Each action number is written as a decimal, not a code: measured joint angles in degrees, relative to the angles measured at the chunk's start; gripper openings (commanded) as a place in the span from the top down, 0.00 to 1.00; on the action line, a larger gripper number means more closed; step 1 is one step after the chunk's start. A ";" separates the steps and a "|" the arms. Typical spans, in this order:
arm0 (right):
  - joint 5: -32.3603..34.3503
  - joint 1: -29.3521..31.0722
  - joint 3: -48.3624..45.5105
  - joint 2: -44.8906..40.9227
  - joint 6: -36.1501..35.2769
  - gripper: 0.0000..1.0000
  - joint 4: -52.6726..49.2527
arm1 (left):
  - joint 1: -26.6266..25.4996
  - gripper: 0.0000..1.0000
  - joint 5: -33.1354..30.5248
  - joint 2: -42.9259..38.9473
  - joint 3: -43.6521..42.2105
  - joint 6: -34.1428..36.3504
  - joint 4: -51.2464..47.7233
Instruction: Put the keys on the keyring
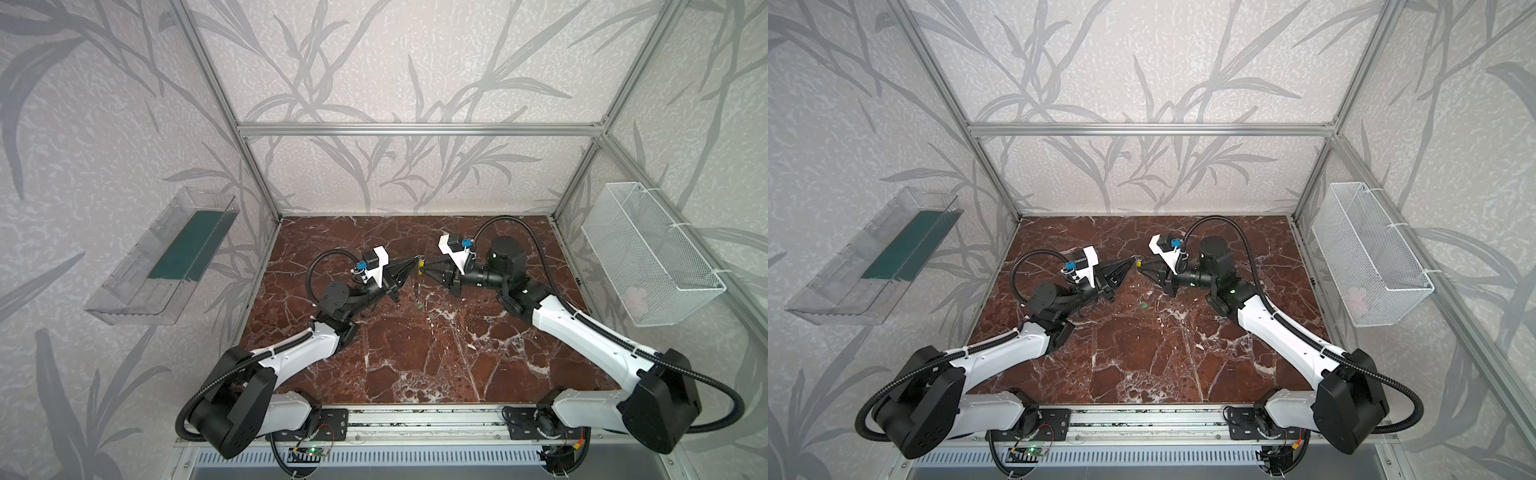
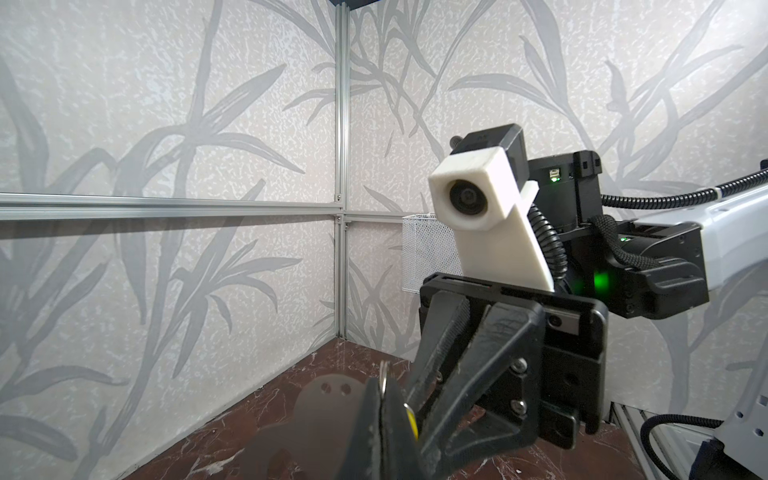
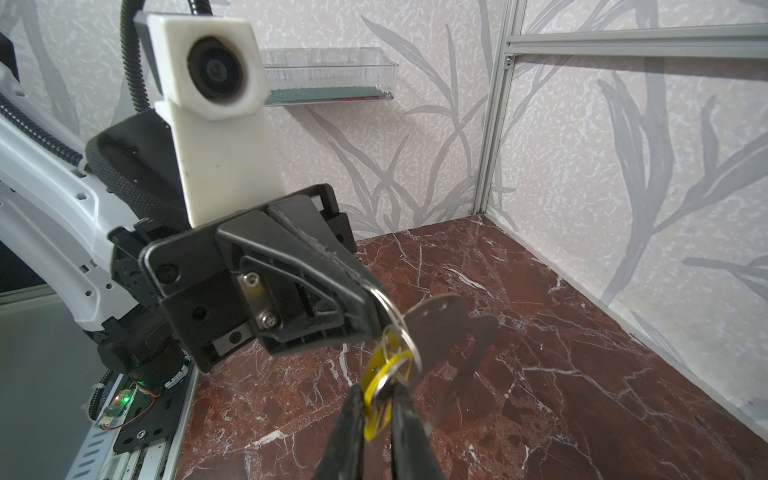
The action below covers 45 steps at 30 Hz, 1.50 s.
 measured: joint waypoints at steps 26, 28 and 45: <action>-5.16 -0.22 3.04 0.61 -5.68 0.95 -7.89 | 0.00 1.00 1.49 1.05 0.00 -1.66 3.06; -5.09 -0.22 3.08 0.59 -6.14 0.91 -8.35 | 0.02 1.00 1.53 1.42 0.00 -1.95 3.34; -0.35 -1.31 2.67 -4.61 -9.46 0.71 -10.47 | 0.00 1.00 1.86 1.66 0.00 -2.38 3.50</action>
